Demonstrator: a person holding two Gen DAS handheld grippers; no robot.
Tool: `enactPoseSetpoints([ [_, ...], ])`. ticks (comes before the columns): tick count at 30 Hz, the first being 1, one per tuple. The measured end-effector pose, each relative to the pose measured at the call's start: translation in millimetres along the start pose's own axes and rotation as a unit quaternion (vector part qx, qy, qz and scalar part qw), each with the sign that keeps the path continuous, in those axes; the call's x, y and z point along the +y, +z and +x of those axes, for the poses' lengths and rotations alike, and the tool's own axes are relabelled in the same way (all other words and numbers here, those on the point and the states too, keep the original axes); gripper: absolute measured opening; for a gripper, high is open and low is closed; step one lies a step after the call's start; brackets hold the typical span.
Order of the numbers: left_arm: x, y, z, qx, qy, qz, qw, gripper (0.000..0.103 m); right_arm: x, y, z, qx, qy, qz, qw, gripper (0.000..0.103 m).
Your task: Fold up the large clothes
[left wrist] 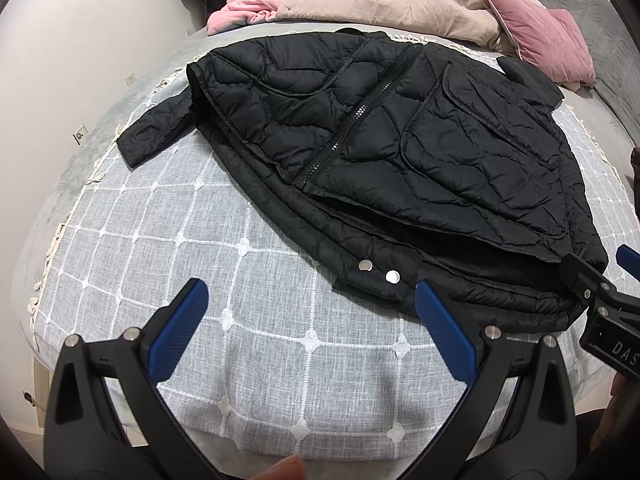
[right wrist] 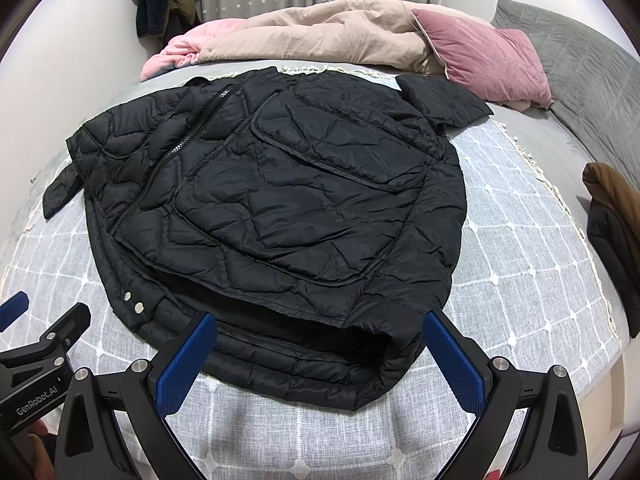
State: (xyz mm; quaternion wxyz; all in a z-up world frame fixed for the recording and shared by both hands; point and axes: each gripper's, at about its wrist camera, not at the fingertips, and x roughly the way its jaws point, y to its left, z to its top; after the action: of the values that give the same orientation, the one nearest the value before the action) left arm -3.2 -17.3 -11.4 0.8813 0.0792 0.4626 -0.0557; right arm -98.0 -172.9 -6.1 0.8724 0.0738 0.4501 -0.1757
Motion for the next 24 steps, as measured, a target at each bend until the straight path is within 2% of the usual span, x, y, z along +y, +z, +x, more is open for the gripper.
enactPoseSetpoints([
  [24, 6.6, 3.5, -0.1, 0.000, 0.004, 0.010, 0.9999, 0.103, -2.2, -1.8, 2.6, 0.005, -0.001, -0.002, 1.000, 0.103],
])
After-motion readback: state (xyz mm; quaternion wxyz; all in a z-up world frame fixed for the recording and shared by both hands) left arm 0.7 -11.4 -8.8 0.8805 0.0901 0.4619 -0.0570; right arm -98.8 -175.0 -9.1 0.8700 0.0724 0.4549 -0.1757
